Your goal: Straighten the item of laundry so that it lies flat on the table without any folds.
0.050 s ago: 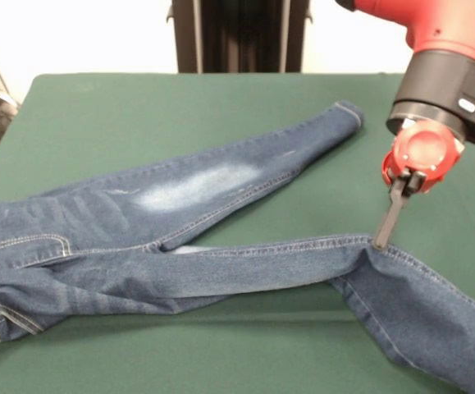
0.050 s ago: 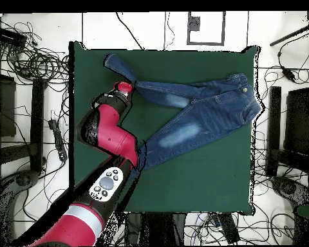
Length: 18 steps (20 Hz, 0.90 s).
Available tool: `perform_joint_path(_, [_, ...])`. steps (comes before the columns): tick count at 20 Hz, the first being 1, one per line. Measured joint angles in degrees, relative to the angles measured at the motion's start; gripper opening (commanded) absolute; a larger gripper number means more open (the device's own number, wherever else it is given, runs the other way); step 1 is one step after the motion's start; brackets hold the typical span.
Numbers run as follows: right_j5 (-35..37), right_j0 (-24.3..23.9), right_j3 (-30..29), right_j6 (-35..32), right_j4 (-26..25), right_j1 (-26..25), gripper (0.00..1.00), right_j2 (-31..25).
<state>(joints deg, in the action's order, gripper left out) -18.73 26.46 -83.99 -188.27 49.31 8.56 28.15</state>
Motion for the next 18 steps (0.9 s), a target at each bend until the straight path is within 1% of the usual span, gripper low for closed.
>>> perform_joint_path(12, [-0.4,0.3,-0.2,0.0,0.0,-0.1,0.00,0.0])
perform_joint_path(18, [-0.4,1.4,-0.4,0.0,1.2,-0.9,0.00,0.0])
